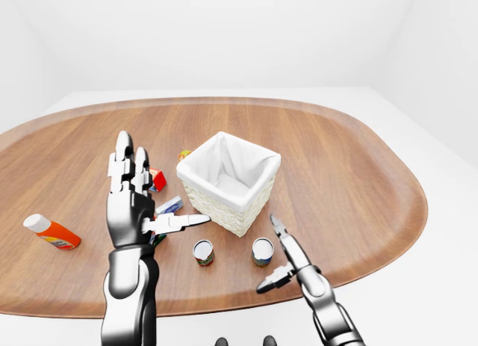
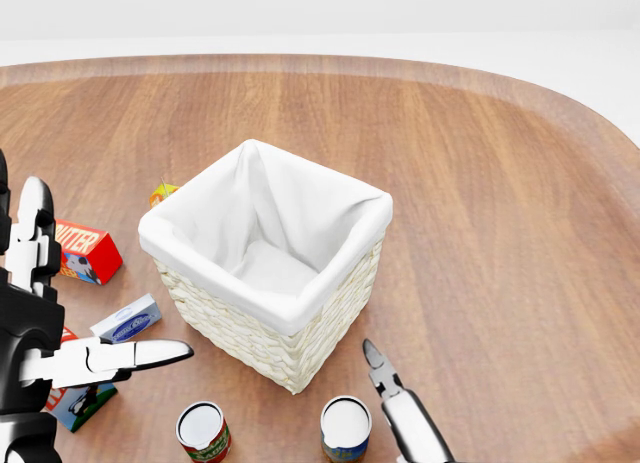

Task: Pick up the alphabet soup, and put it in the basket.

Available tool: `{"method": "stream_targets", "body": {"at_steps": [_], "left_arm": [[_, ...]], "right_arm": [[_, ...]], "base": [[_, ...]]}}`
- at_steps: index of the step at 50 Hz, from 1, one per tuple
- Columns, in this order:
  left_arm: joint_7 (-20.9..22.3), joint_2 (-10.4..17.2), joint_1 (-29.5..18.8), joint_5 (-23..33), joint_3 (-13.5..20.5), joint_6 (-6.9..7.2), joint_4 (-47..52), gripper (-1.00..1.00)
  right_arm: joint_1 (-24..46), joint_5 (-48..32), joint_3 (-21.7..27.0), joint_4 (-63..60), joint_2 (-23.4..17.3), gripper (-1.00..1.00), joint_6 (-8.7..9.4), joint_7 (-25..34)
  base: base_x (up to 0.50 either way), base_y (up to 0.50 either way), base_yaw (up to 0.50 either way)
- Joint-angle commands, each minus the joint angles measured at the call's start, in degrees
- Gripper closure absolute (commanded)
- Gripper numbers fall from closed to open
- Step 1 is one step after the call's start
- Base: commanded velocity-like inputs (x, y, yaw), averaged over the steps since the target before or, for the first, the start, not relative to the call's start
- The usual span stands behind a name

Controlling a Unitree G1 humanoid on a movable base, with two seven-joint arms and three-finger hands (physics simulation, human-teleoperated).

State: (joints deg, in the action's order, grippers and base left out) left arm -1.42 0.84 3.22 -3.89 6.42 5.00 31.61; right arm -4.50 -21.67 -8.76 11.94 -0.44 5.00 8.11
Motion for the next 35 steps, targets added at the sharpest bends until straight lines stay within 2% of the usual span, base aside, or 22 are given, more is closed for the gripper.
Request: {"method": "stream_targets", "body": {"at_steps": [1,14,19,28,35], "left_arm": [[0.07,-0.01,0.21,-0.05,0.02,0.0,0.4,-1.0],[0.17,-0.04,0.03,0.13,-0.09,0.0,-0.61,-1.0],[0.15,-0.05,0.17,0.12,-0.17,0.0,-0.08,-1.0],[0.15,-0.09,0.35,0.3,-0.39,0.0,-0.09,-1.0],[0.13,-0.11,0.17,0.32,-0.41,0.0,-0.63,-1.0]], "right_arm": [[1.24,-0.82,-0.22,3.42,0.4,-1.0,0.0,-1.16],[3.12,-1.01,0.24,7.37,0.85,-1.0,-0.33,-1.93],[4.14,-1.08,0.37,9.86,0.97,-1.0,-1.58,-2.43],[5.5,-1.1,0.86,11.09,1.23,-1.0,-2.09,-2.58],[6.52,-1.2,0.99,13.52,1.37,-1.0,-3.34,-3.23]], "base": [[0.0,0.0,0.0],[0.0,0.0,0.0],[0.0,0.0,0.0],[0.0,0.0,0.0],[0.0,0.0,0.0]]}}
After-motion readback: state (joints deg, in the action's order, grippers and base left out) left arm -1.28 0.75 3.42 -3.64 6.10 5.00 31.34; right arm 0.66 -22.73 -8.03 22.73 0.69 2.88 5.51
